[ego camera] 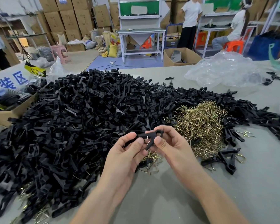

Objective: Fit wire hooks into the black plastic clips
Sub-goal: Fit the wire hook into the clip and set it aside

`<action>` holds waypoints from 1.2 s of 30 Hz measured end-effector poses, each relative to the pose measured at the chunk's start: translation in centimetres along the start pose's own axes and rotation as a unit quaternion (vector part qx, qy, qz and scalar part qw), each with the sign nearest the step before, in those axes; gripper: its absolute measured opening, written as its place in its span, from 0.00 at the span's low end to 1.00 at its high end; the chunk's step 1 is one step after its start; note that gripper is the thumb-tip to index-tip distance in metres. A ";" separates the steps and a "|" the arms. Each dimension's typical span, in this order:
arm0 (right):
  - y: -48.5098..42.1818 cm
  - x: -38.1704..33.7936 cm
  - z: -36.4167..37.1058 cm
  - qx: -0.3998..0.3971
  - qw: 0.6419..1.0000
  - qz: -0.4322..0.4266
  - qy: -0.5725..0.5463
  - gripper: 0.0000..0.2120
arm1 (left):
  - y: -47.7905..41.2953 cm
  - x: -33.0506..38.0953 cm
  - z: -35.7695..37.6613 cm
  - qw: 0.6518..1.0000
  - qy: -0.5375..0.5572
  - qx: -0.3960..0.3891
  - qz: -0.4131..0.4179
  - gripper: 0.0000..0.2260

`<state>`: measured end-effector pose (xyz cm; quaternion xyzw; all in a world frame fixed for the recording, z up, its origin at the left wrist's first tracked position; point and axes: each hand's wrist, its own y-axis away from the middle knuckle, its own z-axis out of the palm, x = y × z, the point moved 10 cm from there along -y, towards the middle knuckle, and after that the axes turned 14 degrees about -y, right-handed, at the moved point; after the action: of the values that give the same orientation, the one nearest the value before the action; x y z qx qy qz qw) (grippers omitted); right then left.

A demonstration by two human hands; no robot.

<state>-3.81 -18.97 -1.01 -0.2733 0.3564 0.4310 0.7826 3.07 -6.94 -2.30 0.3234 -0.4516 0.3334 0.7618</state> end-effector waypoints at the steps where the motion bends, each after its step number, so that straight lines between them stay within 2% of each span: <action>1: 0.1 -0.2 0.0 0.001 1.000 -0.005 0.007 0.15 | 0.1 -0.2 0.3 1.000 0.011 -0.014 -0.012 0.17; 5: 0.1 -0.7 0.0 0.007 1.000 -0.016 0.025 0.16 | 0.4 -0.6 1.2 0.998 -0.017 -0.052 -0.028 0.14; 8: 0.1 -0.8 0.1 0.002 0.999 -0.019 0.033 0.16 | 0.3 -0.5 0.9 0.998 -0.058 -0.035 -0.018 0.13; 13: 0.2 -0.6 0.5 -0.016 0.997 -0.024 0.069 0.15 | 0.4 0.0 0.8 0.998 -0.051 -0.021 0.017 0.16; 18: 0.1 -0.7 0.0 -0.013 0.999 -0.030 0.013 0.15 | 0.7 0.7 2.0 0.992 -0.074 -0.074 0.066 0.16; 21: 0.1 -0.2 0.3 -0.017 0.999 -0.008 -0.041 0.16 | 1.2 1.7 2.0 0.982 -0.136 -0.059 0.119 0.13; 25: 0.7 0.8 0.8 0.022 0.991 0.013 -0.128 0.13 | 2.1 2.8 2.2 0.941 -0.279 -0.024 0.191 0.12; 28: 1.3 2.0 0.2 0.103 0.975 0.022 -0.195 0.15 | 2.8 2.3 3.6 0.861 -0.442 -0.009 0.252 0.20; 30: 1.6 2.4 -0.3 0.147 0.957 0.023 -0.248 0.16 | 3.7 1.6 5.2 0.799 -0.520 -0.014 0.301 0.18; 31: 1.6 2.4 -0.5 0.162 0.952 0.024 -0.260 0.16 | 3.9 1.1 5.5 0.779 -0.541 -0.010 0.315 0.16; 33: 1.8 2.5 -0.8 0.184 0.948 0.024 -0.257 0.17 | 3.7 0.6 5.7 0.767 -0.558 -0.002 0.315 0.13; 36: 2.2 2.7 -1.3 0.216 0.943 0.022 -0.253 0.19 | 3.8 0.3 5.8 0.790 -0.544 -0.017 0.282 0.12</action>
<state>-5.08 -17.58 -4.16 0.0278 0.2375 0.4160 0.8774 -2.61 -9.36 0.90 0.2964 -0.8683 0.2944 0.2674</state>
